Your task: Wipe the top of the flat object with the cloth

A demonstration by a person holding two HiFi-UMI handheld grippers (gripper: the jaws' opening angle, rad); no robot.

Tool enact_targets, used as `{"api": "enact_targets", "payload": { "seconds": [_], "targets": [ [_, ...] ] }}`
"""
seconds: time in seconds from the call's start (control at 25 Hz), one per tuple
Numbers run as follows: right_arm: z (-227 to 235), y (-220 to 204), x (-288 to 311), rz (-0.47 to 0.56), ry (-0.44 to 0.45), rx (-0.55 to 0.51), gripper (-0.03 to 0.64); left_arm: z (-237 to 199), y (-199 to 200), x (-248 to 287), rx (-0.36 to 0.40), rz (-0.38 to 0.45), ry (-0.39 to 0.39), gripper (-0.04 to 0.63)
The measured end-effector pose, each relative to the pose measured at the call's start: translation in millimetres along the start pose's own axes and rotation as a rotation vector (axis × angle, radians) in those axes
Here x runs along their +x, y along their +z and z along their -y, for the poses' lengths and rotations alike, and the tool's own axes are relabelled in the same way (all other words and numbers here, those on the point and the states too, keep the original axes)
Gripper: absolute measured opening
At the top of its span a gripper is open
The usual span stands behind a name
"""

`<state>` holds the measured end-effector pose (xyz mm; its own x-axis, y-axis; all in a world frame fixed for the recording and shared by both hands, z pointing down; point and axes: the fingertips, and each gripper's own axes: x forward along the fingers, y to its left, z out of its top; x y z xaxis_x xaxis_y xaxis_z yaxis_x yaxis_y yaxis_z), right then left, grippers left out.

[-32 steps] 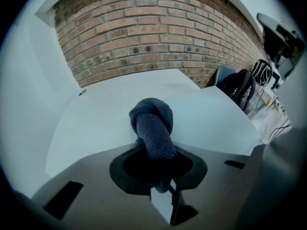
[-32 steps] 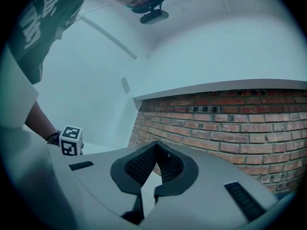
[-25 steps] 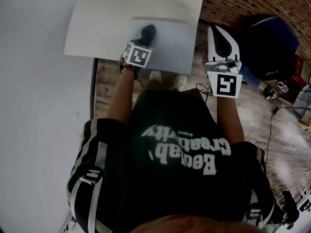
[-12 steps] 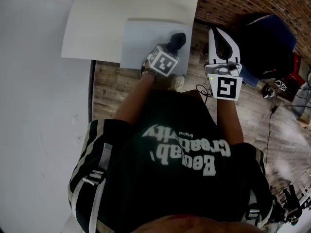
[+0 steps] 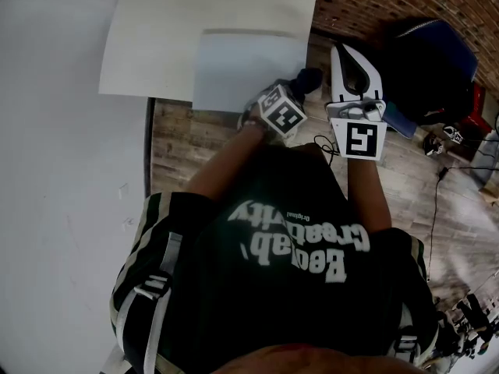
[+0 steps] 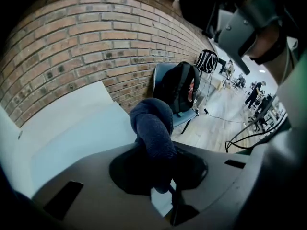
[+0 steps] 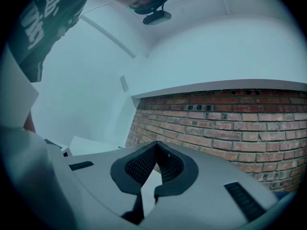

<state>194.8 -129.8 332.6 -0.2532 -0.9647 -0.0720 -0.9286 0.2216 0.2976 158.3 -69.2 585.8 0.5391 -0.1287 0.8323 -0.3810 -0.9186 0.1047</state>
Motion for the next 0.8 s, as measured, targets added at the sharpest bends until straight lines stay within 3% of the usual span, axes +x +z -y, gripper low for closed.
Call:
{"api": "enact_targets", "payload": {
  "seconds": [0.4, 0.8],
  "targets": [
    [-9, 2, 6, -0.013, 0.003, -0.005, -0.009, -30, -21, -14, -0.055, 0.005, 0.051, 0.071],
    [-46, 27, 16, -0.008, -0.007, -0.062, -0.009, -105, -94, -67, -0.224, 0.004, 0.16, 0.071]
  ]
}}
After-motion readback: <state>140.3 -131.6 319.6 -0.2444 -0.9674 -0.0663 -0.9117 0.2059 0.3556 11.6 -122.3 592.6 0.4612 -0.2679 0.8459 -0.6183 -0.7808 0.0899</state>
